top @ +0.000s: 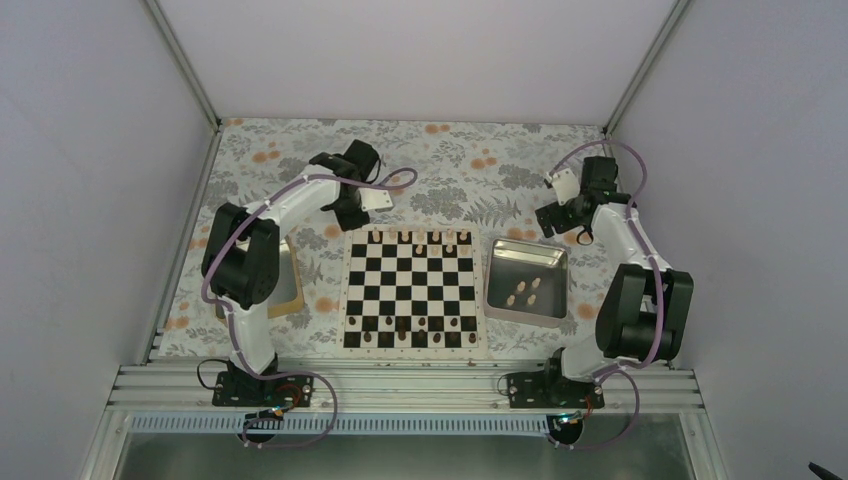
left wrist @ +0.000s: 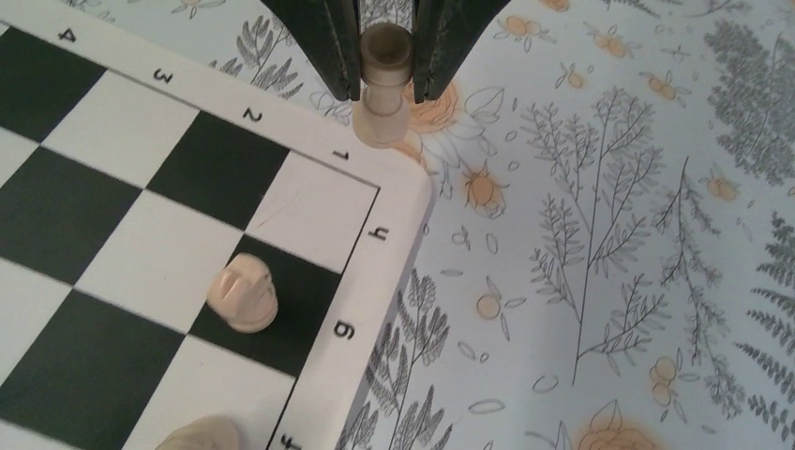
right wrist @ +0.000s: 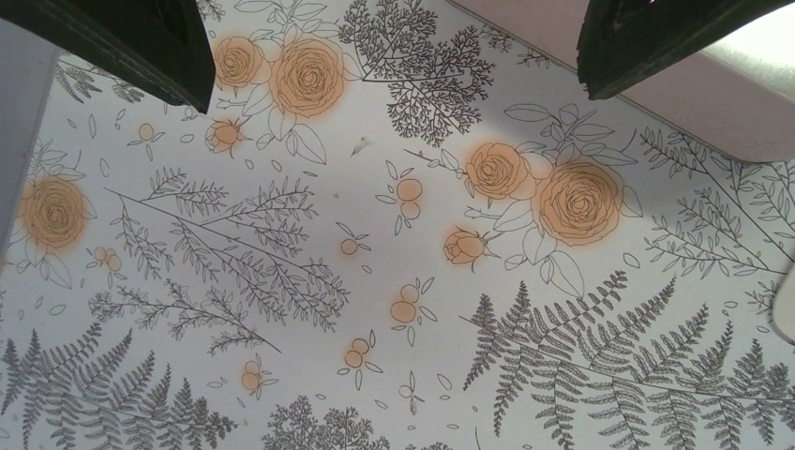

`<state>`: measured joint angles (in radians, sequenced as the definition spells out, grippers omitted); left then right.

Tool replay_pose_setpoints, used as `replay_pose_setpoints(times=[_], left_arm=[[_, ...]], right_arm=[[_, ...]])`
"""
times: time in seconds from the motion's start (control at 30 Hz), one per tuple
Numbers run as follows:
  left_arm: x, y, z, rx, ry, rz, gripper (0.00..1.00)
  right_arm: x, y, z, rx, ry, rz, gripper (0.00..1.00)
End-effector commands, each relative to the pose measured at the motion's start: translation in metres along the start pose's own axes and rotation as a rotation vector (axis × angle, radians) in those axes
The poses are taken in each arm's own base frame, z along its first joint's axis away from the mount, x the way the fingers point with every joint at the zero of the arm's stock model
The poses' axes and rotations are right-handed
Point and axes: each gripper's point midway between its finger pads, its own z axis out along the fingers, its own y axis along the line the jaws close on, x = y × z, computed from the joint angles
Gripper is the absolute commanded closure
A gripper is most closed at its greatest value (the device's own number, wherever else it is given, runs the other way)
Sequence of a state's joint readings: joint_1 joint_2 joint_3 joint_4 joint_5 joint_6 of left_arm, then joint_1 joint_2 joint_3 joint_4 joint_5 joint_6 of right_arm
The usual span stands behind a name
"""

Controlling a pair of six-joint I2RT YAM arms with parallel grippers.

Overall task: Set up the chess pieces on the board
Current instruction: Place the chess piece on the chessboard.

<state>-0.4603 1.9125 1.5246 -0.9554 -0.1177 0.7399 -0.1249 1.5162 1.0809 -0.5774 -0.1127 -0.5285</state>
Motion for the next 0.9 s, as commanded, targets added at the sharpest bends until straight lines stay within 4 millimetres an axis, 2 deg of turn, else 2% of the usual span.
replay_pose_setpoints(times=[0.0, 0.2, 0.37, 0.67, 0.87], left_arm=[[-0.016, -0.002, 0.007, 0.022, -0.086, -0.038, 0.9], [-0.022, -0.009, 0.02, 0.061, -0.105, -0.046, 0.9], [-0.019, -0.014, 0.03, 0.081, -0.089, -0.044, 0.91], [-0.011, -0.022, 0.043, 0.099, -0.061, -0.043, 0.91], [-0.01, -0.024, 0.043, 0.108, -0.062, -0.044, 0.91]], right_arm=[[0.0, 0.001, 0.004, 0.002, 0.015, -0.001, 0.01], [0.001, 0.001, 0.005, 0.002, 0.018, -0.002, 0.01], [0.003, 0.002, 0.006, 0.0, 0.021, -0.003, 0.01], [0.004, 0.003, 0.007, -0.003, 0.025, -0.004, 0.01], [0.004, 0.003, 0.006, -0.003, 0.026, -0.004, 0.01]])
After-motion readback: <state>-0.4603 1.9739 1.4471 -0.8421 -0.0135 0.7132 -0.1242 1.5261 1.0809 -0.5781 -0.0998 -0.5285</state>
